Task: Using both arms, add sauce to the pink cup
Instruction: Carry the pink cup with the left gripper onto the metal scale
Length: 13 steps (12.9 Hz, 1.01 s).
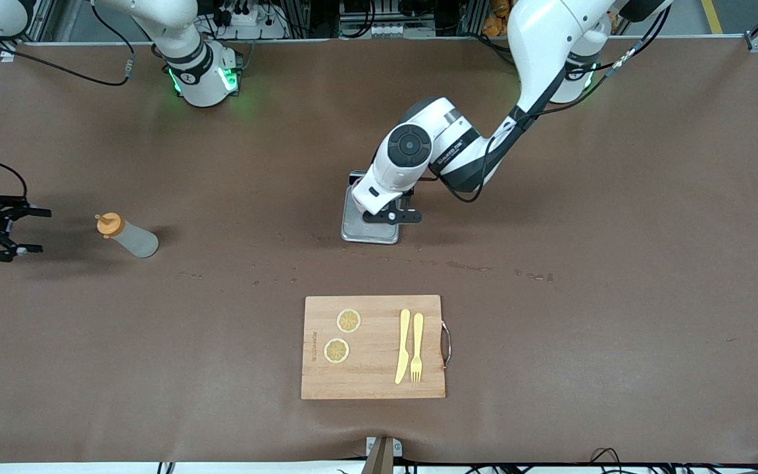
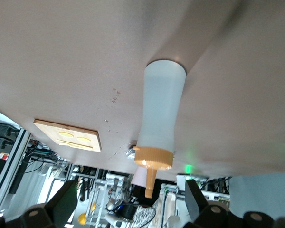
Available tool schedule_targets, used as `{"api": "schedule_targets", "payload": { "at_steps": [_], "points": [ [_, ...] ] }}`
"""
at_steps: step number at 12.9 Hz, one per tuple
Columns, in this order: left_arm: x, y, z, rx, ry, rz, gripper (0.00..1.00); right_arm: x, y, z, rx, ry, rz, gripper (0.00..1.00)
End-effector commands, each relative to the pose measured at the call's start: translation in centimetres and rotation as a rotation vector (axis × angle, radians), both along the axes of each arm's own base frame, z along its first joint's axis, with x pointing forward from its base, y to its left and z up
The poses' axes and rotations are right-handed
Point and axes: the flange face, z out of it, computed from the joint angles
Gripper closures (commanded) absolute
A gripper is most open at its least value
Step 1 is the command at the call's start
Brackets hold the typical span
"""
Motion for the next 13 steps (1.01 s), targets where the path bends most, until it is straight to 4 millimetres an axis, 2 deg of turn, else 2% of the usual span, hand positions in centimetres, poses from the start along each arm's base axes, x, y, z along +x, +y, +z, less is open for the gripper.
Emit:
{"api": "schedule_targets", "payload": {
  "at_steps": [1, 5, 6, 7, 8, 10, 13],
  "points": [
    [0.7, -0.4, -1.2, 0.013, -0.018, 0.010, 1.00, 0.1, 0.7, -4.2, 0.094, 0.070, -0.064, 0.00],
    [1.3, -0.3, -2.3, 0.015, -0.040, 0.005, 1.00, -0.1, 2.0, -9.2, 0.153, 0.119, -0.078, 0.00],
    [1.4, -0.2, -2.2, 0.015, -0.037, 0.028, 0.46, -0.2, 2.3, -10.8, 0.172, 0.123, -0.092, 0.00],
    [1.6, -0.1, -1.9, 0.021, -0.048, 0.036, 0.00, 0.1, 3.2, -11.7, 0.187, 0.129, -0.087, 0.00],
    [1.7, -0.1, -1.1, 0.018, -0.062, 0.035, 0.00, 0.7, 4.2, -11.9, 0.187, 0.132, -0.071, 0.00],
    [2.6, 0.5, 0.9, 0.006, -0.089, 0.049, 0.00, 0.5, 5.6, -13.4, 0.202, 0.153, -0.075, 0.00],
    [3.9, 2.1, 5.1, 0.005, -0.132, 0.071, 0.00, 1.1, 7.7, -14.2, 0.199, 0.164, -0.058, 0.00]
  ]
}}
